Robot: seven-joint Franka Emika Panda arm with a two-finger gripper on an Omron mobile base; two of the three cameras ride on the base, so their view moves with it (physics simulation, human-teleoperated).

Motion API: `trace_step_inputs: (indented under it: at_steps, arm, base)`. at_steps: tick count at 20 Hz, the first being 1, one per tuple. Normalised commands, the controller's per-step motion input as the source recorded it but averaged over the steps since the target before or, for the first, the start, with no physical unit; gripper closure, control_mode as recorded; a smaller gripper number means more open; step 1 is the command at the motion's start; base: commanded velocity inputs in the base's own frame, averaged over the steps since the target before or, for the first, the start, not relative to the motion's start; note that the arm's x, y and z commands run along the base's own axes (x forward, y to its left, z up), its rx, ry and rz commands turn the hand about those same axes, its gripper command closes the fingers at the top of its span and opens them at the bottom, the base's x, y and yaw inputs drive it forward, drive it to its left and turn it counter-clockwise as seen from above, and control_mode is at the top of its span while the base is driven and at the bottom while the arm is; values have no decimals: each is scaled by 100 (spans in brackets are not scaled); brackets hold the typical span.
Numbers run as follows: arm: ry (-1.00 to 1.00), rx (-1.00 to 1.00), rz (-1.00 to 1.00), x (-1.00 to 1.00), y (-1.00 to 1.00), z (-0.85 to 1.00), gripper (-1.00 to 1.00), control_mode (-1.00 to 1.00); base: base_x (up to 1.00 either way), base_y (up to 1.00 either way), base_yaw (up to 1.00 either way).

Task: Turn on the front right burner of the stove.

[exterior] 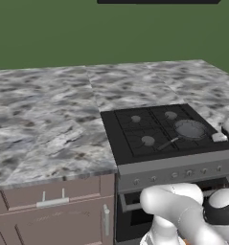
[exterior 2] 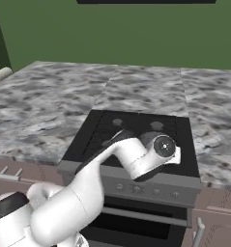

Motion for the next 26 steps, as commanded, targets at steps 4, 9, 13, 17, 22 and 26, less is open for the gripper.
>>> trace_step_inputs:
  at_steps: [4,9,13,17,22,26]
  arm:
    - [-44,0,27,-43,-91,-45,-100,-100]
    - [-39,-1,12,-36,-35,-42,-100,-100]
    - [-6,-7,0,-1,0,-56,-100,-100]
    - [0,-1,0,0,11,-53,-100,-100]
    - [0,0,-8,0,2,-41,-100,-100]
    - [0,0,-7,0,-16,-16,-100,-100]
  base:
    - [0,0,0]
    - [0,0,0]
    - [0,0,0]
    - [0,0,0]
    - [0,0,0]
    - [0,0,0]
